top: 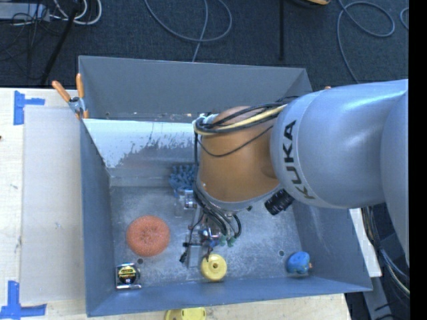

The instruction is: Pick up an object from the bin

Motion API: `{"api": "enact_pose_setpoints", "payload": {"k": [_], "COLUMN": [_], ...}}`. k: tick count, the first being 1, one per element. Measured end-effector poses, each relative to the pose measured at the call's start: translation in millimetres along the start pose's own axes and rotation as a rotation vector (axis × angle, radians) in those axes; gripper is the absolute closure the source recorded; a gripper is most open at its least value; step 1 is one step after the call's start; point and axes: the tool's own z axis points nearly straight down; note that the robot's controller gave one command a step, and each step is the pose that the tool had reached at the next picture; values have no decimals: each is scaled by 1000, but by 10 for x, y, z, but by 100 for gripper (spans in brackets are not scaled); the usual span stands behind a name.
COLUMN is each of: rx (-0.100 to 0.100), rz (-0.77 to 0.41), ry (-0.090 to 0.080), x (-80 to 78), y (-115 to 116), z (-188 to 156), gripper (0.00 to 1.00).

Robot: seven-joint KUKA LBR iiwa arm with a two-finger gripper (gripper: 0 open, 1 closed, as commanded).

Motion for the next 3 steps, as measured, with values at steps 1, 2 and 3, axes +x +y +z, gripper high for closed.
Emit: {"api": "enact_pose_setpoints", "payload": {"k": [1,2,3], "rx": [-2,-1,-3], "rz": [4,-44,1], "ry": [-8,-12,-12], "x": [-19,-141,-406], "y": [-7,93,134], "z": [-42,160,604], "gripper": [0,0,0]}}
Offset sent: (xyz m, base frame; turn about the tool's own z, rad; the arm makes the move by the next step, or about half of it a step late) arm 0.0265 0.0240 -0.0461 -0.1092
